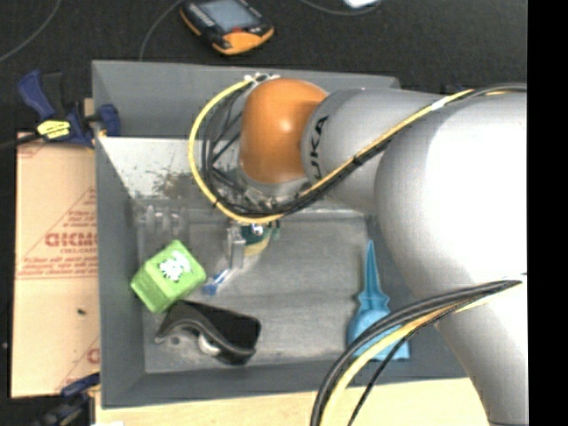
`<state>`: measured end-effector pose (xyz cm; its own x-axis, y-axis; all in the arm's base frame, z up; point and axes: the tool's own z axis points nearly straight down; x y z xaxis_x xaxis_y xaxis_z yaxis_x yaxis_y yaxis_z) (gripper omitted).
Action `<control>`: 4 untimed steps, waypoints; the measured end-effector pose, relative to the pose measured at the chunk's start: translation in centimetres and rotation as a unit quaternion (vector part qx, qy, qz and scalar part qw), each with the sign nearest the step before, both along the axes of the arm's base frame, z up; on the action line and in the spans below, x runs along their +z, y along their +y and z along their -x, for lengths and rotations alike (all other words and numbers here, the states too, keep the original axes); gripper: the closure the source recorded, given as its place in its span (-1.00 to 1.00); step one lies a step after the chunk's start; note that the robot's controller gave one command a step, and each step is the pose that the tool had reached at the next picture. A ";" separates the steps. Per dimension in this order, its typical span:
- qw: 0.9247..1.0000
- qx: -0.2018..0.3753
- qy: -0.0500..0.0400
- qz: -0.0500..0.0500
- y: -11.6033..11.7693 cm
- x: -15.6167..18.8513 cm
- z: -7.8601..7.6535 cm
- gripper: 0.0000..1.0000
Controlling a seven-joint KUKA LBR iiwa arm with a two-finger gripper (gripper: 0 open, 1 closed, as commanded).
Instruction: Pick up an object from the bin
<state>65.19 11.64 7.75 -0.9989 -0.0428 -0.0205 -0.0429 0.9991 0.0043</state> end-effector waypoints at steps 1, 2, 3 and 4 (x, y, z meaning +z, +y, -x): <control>0.998 0.067 -0.002 0.002 -2.8 -0.5 5.3 -1.00; 0.978 0.210 -0.008 0.005 -0.7 5.8 1.8 -1.00; 0.989 0.146 -0.009 0.001 6.2 4.9 2.6 -1.00; 0.975 0.220 -0.014 0.003 6.5 6.5 2.4 -1.00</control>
Offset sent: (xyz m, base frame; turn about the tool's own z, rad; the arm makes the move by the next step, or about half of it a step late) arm -0.0539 -0.0264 -0.0069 -0.1375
